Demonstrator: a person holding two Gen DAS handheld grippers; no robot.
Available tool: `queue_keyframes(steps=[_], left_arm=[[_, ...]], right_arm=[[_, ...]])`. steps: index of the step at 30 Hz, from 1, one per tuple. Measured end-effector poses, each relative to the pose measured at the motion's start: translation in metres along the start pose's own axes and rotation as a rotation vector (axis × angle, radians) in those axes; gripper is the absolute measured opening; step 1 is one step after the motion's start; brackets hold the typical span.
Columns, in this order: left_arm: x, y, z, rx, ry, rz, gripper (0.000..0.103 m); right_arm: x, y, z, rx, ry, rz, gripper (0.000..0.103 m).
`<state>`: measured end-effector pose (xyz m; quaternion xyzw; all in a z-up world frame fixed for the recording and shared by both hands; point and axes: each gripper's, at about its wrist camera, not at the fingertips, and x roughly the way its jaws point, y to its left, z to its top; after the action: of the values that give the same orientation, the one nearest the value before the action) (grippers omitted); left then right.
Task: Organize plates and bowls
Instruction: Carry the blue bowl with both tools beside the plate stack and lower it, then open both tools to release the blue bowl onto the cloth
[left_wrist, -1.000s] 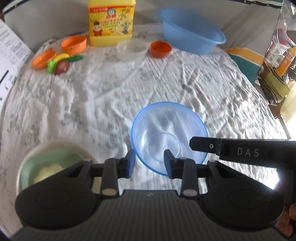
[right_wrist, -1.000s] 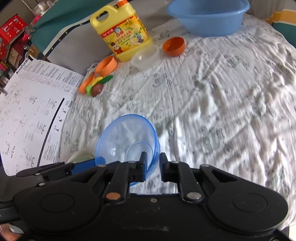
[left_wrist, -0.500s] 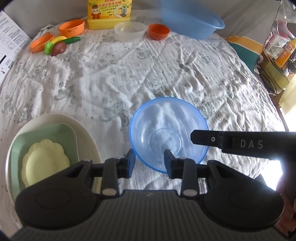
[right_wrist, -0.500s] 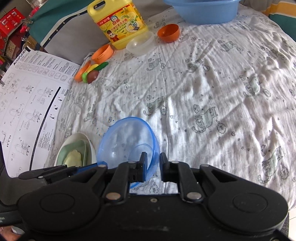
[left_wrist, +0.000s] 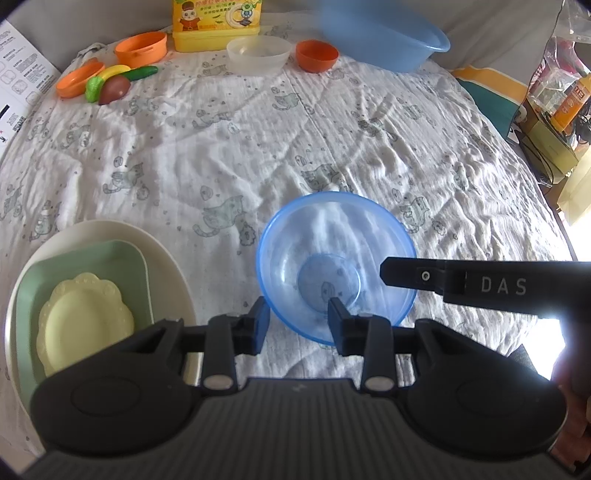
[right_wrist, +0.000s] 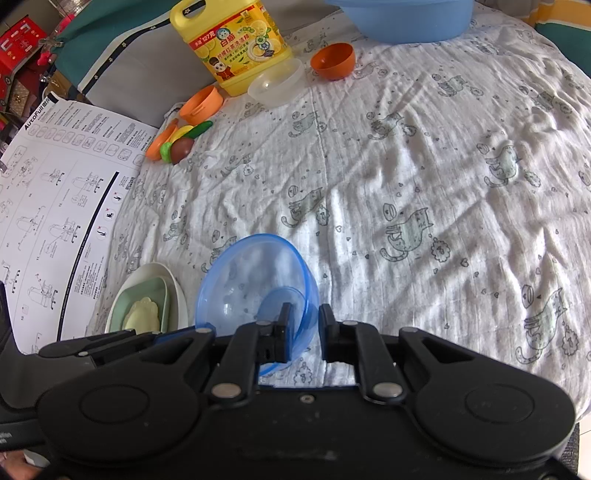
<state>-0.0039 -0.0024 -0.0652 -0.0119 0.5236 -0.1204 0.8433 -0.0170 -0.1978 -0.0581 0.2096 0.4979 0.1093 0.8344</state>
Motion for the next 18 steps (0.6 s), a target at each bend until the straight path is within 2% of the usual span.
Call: queue_keyframes(steps=[10, 12, 13, 14, 15, 16, 17, 18], left_arm=[[0.003, 0.002, -0.002, 0.003, 0.005, 0.012, 0.036], [0.002, 0.003, -0.001, 0.003, 0.002, 0.017, 0.048], [0.0, 0.004, -0.001, 0.004, -0.006, 0.021, 0.054], [-0.003, 0.004, 0.0, 0.005, -0.017, 0.027, 0.067], [-0.007, 0.004, 0.001, 0.008, -0.035, 0.036, 0.078], [-0.012, 0.005, 0.002, 0.012, -0.058, 0.048, 0.084], [-0.017, 0.005, 0.003, 0.014, -0.076, 0.055, 0.094], [-0.021, 0.007, 0.004, 0.014, -0.096, 0.062, 0.103]], right_arm=[[0.001, -0.002, -0.003, 0.013, 0.004, -0.02, 0.018], [-0.001, -0.002, -0.003, 0.014, -0.004, -0.023, 0.028], [-0.002, -0.001, -0.004, 0.014, -0.012, -0.025, 0.037], [-0.004, -0.001, -0.004, 0.011, -0.022, -0.028, 0.048], [-0.006, 0.0, -0.003, 0.008, -0.034, -0.03, 0.054], [-0.008, 0.0, -0.002, 0.008, -0.046, -0.032, 0.067], [-0.011, -0.001, -0.001, 0.012, -0.059, -0.031, 0.078], [-0.014, -0.002, 0.0, 0.014, -0.072, -0.028, 0.082]])
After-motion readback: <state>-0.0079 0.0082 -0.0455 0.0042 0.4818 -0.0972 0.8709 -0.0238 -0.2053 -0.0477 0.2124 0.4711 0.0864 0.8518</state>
